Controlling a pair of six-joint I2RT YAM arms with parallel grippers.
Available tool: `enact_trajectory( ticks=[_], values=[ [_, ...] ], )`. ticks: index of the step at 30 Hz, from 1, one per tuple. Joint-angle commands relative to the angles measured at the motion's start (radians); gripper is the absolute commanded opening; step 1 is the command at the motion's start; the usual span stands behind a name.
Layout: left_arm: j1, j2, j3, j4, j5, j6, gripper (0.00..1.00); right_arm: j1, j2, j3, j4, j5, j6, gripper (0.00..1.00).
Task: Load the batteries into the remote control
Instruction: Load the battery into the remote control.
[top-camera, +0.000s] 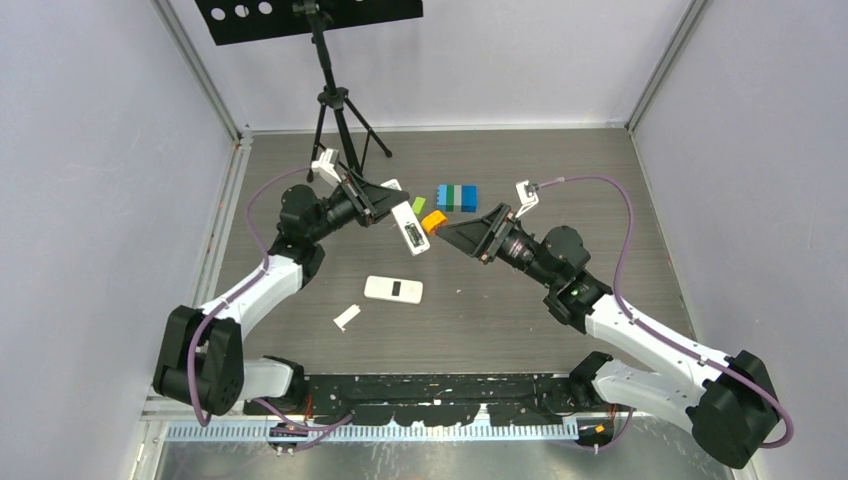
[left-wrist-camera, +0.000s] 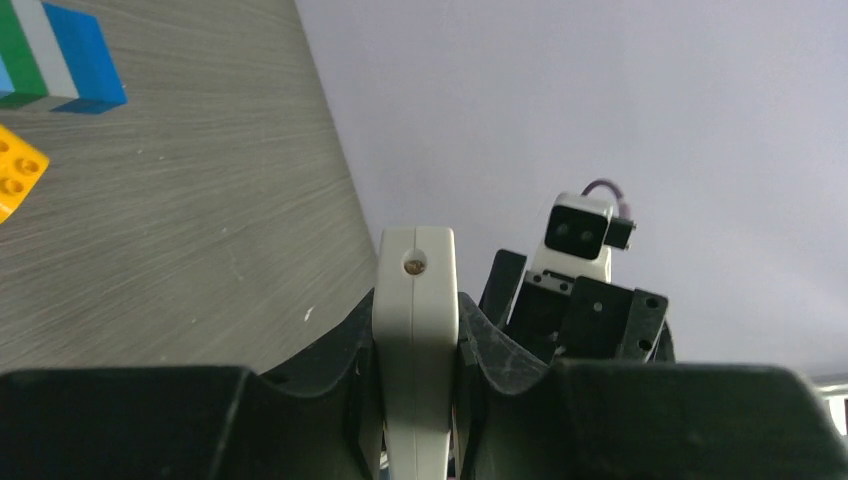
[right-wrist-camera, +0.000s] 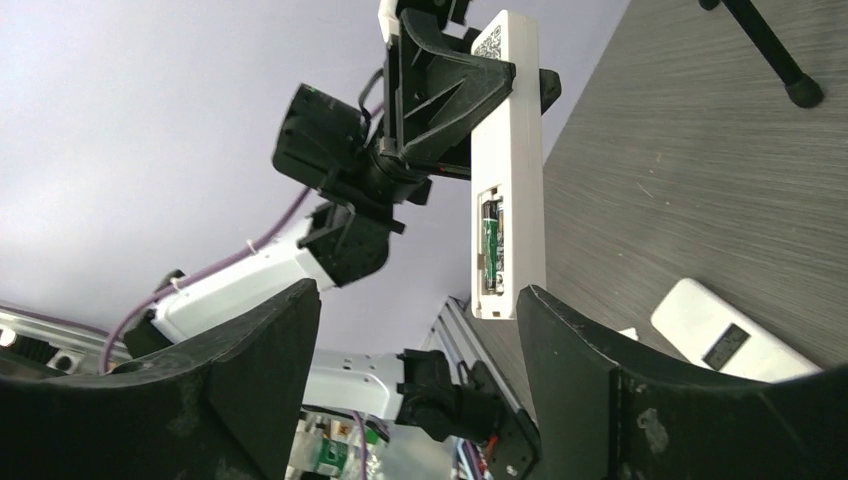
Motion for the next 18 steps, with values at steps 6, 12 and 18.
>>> enact_trajectory(
  ticks=[6, 12, 18],
  values=[
    [0.005, -0.164, 0.075, -0.279, 0.086, 0.342, 0.00, -0.006, 0.084, 0.108, -0.137, -0.152, -0.165, 0.67],
    [0.005, -0.167, 0.077, -0.269, 0.120, 0.328, 0.00, 0.006, 0.177, 0.164, -0.106, -0.269, -0.189, 0.62],
    [0.005, -0.150, 0.088, -0.240, 0.142, 0.303, 0.00, 0.029, 0.218, 0.214, -0.140, -0.291, -0.238, 0.57]
  ],
)
